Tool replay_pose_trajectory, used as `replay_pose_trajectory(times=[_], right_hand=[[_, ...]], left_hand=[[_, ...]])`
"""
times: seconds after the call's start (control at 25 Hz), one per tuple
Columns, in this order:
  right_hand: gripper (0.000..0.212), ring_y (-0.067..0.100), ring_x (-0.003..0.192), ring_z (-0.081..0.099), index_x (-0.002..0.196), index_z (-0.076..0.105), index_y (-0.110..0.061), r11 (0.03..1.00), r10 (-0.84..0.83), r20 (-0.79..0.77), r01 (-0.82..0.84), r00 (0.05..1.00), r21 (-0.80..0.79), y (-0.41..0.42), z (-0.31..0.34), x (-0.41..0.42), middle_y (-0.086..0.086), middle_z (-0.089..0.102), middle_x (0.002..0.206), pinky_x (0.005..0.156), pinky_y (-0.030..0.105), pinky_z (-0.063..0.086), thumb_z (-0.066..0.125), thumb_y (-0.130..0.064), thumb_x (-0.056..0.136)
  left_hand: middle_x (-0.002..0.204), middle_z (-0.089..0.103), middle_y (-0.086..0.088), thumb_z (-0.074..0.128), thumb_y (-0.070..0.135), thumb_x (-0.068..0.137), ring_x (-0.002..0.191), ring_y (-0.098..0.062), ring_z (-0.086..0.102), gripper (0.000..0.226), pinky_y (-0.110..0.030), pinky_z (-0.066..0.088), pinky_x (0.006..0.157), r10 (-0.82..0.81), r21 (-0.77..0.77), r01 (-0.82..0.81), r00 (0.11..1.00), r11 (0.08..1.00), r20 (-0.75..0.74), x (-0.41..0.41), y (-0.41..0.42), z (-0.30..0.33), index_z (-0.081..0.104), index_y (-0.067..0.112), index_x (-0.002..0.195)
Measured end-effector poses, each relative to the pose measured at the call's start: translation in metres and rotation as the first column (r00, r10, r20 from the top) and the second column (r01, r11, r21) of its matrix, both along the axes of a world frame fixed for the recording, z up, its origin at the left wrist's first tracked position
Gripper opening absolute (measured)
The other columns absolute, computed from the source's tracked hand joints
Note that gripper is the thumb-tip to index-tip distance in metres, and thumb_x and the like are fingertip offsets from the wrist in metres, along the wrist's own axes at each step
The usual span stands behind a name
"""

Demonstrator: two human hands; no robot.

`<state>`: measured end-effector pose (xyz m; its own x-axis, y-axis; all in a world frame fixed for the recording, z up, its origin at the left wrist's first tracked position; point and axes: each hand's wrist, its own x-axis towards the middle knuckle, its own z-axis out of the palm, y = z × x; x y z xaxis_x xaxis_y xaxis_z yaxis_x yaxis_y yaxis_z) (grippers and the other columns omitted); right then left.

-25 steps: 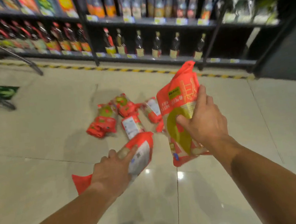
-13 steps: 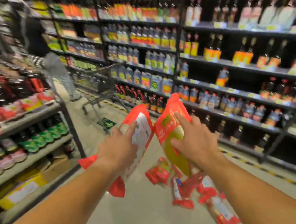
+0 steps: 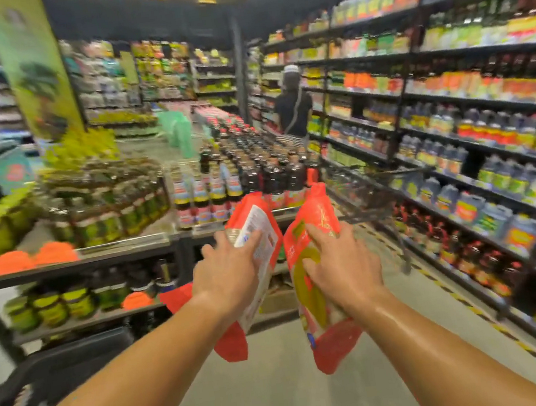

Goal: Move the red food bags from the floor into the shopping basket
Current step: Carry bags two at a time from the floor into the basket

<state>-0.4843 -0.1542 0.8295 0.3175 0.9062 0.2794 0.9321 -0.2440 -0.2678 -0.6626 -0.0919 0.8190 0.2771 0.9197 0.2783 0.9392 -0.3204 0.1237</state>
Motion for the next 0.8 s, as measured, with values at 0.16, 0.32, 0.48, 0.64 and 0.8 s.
replay_pose_trajectory(times=[0.16,0.32,0.48,0.64,0.8], right_hand=[[0.065,0.04,0.113,0.056,0.146,0.035,-0.048,0.99,0.138,-0.049,-0.14,0.989,-0.033,0.05,-0.007,-0.139,0.01,0.045,0.125,0.087,0.047,0.048,0.059,-0.05,0.085],[0.064,0.038,0.113,0.056,0.147,0.034,-0.048,0.957,0.275,-0.05,-0.278,0.96,-0.083,0.095,-0.026,-0.261,0.01,0.045,0.128,0.085,0.046,0.048,0.058,-0.049,0.088],[0.062,0.035,0.115,0.055,0.148,0.032,-0.048,0.921,0.369,-0.036,-0.371,0.929,-0.12,0.146,-0.052,-0.353,0.008,0.044,0.131,0.085,0.045,0.049,0.057,-0.05,0.091],[0.063,0.035,0.114,0.056,0.146,0.035,-0.048,0.87,0.459,-0.049,-0.46,0.887,-0.176,0.218,-0.081,-0.422,0.007,0.044,0.129,0.084,0.045,0.05,0.062,-0.052,0.089],[0.065,0.036,0.114,0.057,0.145,0.038,-0.048,0.818,0.526,-0.084,-0.53,0.846,-0.225,0.296,-0.113,-0.479,0.007,0.045,0.125,0.083,0.046,0.051,0.067,-0.052,0.087]], left_hand=[[0.133,0.034,-0.016,0.04,0.038,0.102,0.108,-0.041,0.045,0.055,-0.047,0.047,0.08,0.159,-0.025,-0.158,0.987,0.987,0.006,-0.144,0.025,-0.01,0.017,0.049,0.15],[0.131,0.035,-0.014,0.043,0.042,0.1,0.109,-0.038,0.046,0.054,-0.044,0.047,0.079,0.295,-0.075,-0.292,0.955,0.953,0.031,-0.268,0.046,-0.034,0.021,0.048,0.149],[0.137,0.034,-0.015,0.042,0.043,0.1,0.112,-0.039,0.046,0.054,-0.047,0.048,0.083,0.397,-0.125,-0.388,0.915,0.913,0.064,-0.355,0.075,-0.066,0.019,0.047,0.149],[0.136,0.032,-0.017,0.04,0.039,0.101,0.112,-0.04,0.045,0.054,-0.049,0.05,0.083,0.487,-0.194,-0.468,0.871,0.862,0.059,-0.417,0.123,-0.102,0.017,0.046,0.15],[0.136,0.033,-0.018,0.041,0.038,0.101,0.113,-0.039,0.045,0.055,-0.048,0.053,0.086,0.569,-0.276,-0.54,0.821,0.795,0.034,-0.469,0.181,-0.136,0.017,0.044,0.149]])
